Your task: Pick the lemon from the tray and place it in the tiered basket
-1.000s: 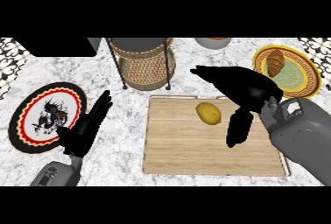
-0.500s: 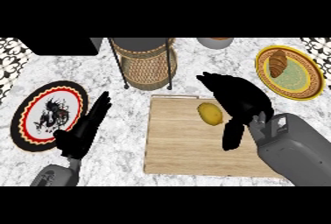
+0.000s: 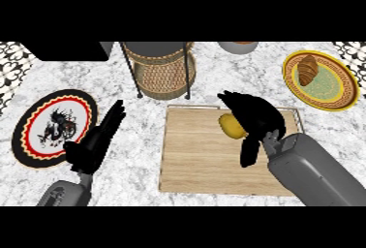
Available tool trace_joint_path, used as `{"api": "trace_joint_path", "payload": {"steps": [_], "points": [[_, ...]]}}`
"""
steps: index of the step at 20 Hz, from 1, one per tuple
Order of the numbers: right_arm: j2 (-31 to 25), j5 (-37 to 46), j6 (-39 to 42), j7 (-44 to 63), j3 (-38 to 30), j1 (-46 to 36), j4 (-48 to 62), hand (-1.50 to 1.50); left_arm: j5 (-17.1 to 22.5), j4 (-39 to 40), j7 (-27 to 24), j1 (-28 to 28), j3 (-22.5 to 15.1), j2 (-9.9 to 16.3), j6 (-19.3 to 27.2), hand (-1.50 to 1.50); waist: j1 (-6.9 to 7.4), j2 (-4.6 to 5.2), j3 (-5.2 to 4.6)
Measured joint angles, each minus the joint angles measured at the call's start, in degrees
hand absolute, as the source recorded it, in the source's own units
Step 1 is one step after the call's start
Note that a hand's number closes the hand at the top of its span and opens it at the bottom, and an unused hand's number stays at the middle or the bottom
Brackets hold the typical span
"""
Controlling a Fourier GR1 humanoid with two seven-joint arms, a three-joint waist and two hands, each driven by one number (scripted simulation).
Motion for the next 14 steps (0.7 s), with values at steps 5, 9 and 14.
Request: {"api": "trace_joint_path", "payload": {"steps": [5, 9, 14], "points": [[2.2, 4.7, 0.4, -1.9, -2.8, 1.9, 2.4, -1.5, -1.3, -1.1, 0.5, 1.1, 1.3, -0.7, -1.0, 0.0, 0.0, -0.02, 0.0], [3.0, 8.3, -0.8, -5.4, -3.7, 4.8, 5.1, -1.5, -2.3, 0.1, 0.3, 0.4, 2.3, -1.6, -1.9, 0.0, -0.06, 0.0, 0.0], [4.2, 11.9, -0.7, -10.9, -6.9, 4.6, 10.5, -1.5, -3.4, 0.4, -0.5, 1.0, 3.8, -2.4, -3.4, 0.0, 0.01, 0.02, 0.01]]}}
